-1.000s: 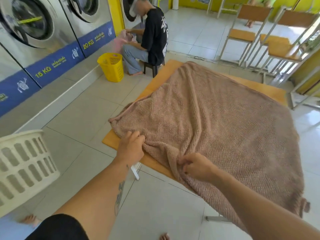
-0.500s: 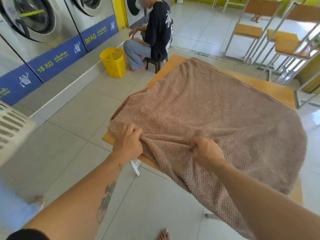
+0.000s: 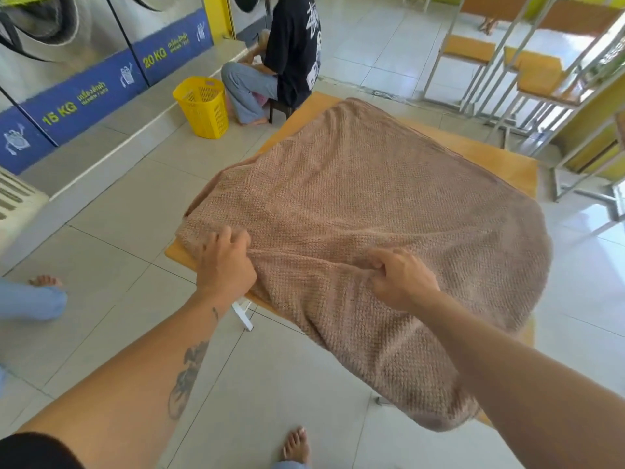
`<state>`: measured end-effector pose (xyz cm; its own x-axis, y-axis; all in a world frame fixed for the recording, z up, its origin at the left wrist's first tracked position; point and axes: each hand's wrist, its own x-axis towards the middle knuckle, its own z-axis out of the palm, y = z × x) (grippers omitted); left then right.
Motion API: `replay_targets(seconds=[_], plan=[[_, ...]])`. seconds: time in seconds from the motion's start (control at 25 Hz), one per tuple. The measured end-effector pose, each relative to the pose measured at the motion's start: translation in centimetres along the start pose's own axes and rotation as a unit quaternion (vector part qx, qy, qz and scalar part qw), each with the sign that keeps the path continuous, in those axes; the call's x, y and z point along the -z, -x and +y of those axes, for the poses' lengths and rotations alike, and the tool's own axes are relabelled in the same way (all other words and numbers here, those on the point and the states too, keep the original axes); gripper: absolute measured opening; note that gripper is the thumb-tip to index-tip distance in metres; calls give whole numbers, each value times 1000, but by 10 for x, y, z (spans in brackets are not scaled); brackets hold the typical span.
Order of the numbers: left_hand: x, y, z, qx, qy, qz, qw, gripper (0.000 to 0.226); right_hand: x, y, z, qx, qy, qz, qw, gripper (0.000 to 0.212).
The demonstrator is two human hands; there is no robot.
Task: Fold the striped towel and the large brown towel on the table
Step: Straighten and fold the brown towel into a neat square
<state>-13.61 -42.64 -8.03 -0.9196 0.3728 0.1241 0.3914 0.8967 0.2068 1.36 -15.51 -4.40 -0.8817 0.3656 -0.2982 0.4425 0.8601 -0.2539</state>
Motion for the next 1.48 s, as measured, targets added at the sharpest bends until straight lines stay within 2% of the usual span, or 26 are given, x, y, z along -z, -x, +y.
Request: replay_targets(seconds=[0.12, 0.24, 0.36, 0.44, 0.48, 0.56, 0.64, 0.72, 0.76, 0.84, 0.92, 1.0, 1.16, 1.32, 1.48], plan=[[-10, 39, 38, -29, 97, -28, 994, 5, -4, 29, 33, 1, 57, -59, 997, 30], [-30, 82, 81, -34, 83, -68, 994, 19, 1, 40, 57, 35, 10, -21, 999, 14], [-28, 89, 108, 35, 57, -34, 997, 23, 21, 29, 76, 79, -55, 64, 993, 18], [-18, 98, 123, 134, 54, -4, 989, 33, 27, 25, 92, 104, -82, 59, 989, 15], [-12, 105, 135, 220, 71, 1, 973, 41, 27, 26, 102, 115, -65, 32, 991, 14], [-10, 122, 166, 373, 160, -39, 913, 57, 21, 33, 127, 103, 17, -48, 993, 37], [-16, 143, 204, 411, 263, -102, 867, 72, 15, 45, 152, 79, 40, -81, 993, 60], [-25, 160, 235, 402, 306, -132, 853, 80, 9, 59, 173, 97, 44, -96, 990, 69], [-29, 167, 246, 394, 291, -142, 860, 80, 7, 64, 182, 118, 62, -98, 986, 70], [-33, 174, 257, 361, 208, -147, 897, 79, 5, 65, 192, 160, 85, -77, 980, 64], [-29, 172, 264, 297, 130, -120, 938, 72, 8, 61, 190, 182, 33, -50, 981, 53], [-21, 169, 263, 251, 80, -112, 958, 61, 12, 58, 182, 198, -16, -27, 980, 41], [-18, 181, 233, 254, 24, -117, 960, 53, 18, 43, 196, 169, 0, 8, 986, 31], [-16, 181, 227, 286, -52, -132, 948, 55, 28, 31, 228, 105, 69, -46, 991, 51], [-9, 163, 277, 287, -107, -60, 950, 42, 44, 16, 248, 163, 108, -40, 980, 20]])
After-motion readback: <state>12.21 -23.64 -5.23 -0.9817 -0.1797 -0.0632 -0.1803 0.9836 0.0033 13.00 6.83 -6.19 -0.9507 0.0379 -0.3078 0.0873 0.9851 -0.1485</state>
